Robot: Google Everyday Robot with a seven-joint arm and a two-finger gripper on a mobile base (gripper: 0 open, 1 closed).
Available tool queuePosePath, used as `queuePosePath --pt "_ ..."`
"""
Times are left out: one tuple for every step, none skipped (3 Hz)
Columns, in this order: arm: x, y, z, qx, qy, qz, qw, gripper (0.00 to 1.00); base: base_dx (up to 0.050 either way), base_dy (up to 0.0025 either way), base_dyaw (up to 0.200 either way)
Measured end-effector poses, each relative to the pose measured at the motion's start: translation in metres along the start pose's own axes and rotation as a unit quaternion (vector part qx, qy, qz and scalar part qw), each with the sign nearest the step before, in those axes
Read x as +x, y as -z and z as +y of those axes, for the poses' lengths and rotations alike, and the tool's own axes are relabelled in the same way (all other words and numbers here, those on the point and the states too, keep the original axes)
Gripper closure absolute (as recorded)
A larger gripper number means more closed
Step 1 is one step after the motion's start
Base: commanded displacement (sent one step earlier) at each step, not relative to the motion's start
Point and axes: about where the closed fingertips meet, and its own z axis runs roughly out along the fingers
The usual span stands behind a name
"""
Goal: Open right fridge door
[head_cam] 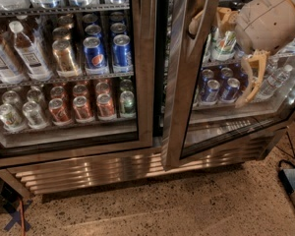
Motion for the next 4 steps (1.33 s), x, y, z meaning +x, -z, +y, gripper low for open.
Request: queuePosePath --pt "0.0002 0.0001 -0.0001 0.0 0.0 0.0 1.0 0.0 0.0 0.0 0.0" --pt "0.0002 0.0001 -0.0001 0.0 0.0 0.0 1.0 0.0 0.0 0.0 0.0" --pt "0.0 0.0 0.0 0.0 0.0 0.0 1.0 0.0 -0.05 0.0 0.0" --pt "0.0002 0.0002 -0.0002 0.0 0.0 0.0 1.0 0.0 0.0 0.0 0.0"
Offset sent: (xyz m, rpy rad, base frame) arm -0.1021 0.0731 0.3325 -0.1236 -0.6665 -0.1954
